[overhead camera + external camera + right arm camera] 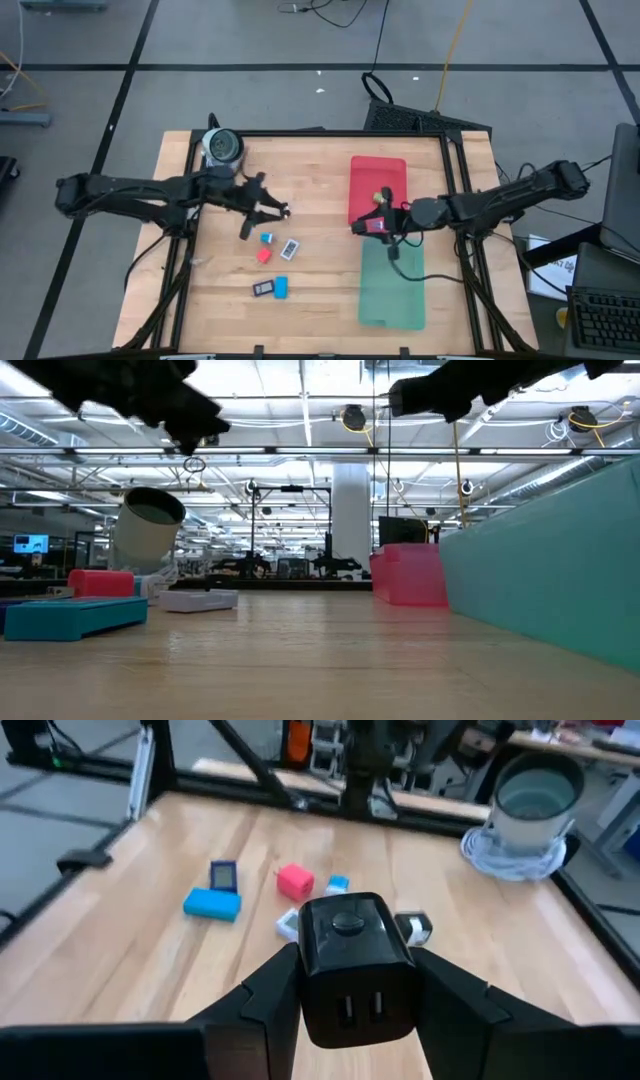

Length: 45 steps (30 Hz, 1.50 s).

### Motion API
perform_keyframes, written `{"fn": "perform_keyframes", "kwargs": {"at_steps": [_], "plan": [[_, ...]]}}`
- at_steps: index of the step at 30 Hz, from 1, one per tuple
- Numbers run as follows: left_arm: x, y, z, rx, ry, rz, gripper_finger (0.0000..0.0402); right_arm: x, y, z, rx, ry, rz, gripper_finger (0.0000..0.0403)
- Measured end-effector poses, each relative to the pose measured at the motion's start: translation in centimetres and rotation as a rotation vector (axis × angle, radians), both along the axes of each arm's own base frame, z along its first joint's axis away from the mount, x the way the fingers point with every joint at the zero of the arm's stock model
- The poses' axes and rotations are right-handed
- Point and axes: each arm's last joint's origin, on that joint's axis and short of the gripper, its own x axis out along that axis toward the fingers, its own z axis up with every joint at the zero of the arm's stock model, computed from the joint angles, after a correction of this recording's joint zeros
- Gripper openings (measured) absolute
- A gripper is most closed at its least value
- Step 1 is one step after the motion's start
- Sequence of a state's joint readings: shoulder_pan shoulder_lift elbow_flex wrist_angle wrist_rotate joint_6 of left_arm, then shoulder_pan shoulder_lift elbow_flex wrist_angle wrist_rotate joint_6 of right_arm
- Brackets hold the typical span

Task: Pick & Place Office items
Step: Put the left black charger adapter into the red bin

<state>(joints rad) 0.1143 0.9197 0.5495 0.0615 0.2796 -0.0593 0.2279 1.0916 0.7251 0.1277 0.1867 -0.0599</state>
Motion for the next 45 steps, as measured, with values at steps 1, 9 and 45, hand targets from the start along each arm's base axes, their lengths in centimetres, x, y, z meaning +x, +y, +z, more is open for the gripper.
{"fn": "perform_keyframes", "kwargs": {"at_steps": [1,9,45], "plan": [[-0.8,0.0,-0.4,0.009,-0.01,0.031,0.015,-0.3,-0.1,0.2,0.001,-0.002,0.0,0.0146],[-5.7,-0.2,-1.8,0.079,-0.157,0.157,0.0155,-2.1,-0.5,-0.1,-0.002,-0.039,0.006,0.0146],[-8.5,-0.5,-0.6,0.138,-0.295,0.171,0.019,-7.6,-4.7,-5.6,0.253,-0.368,-0.246,0.0146]]}}
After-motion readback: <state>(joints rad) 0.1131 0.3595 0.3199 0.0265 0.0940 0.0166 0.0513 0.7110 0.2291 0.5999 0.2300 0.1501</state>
